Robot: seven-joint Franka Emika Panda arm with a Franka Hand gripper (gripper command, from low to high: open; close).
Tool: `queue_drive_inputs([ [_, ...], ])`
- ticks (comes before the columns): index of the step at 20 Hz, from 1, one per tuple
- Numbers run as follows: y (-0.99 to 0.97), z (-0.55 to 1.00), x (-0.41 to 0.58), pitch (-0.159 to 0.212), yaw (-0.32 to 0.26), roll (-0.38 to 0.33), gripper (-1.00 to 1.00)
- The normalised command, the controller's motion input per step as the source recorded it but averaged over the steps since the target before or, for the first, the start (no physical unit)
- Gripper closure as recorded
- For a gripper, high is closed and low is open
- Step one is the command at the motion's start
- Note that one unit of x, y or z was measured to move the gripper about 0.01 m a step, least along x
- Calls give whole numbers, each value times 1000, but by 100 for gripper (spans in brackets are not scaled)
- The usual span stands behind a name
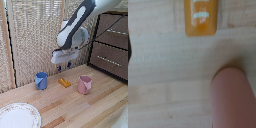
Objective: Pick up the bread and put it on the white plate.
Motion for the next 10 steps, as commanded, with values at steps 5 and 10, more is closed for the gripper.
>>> queue_drive_inputs([
  [5, -253, -403, 171, 84, 51, -36, -100],
  [10, -61, -302, 105, 100, 44, -86, -100],
])
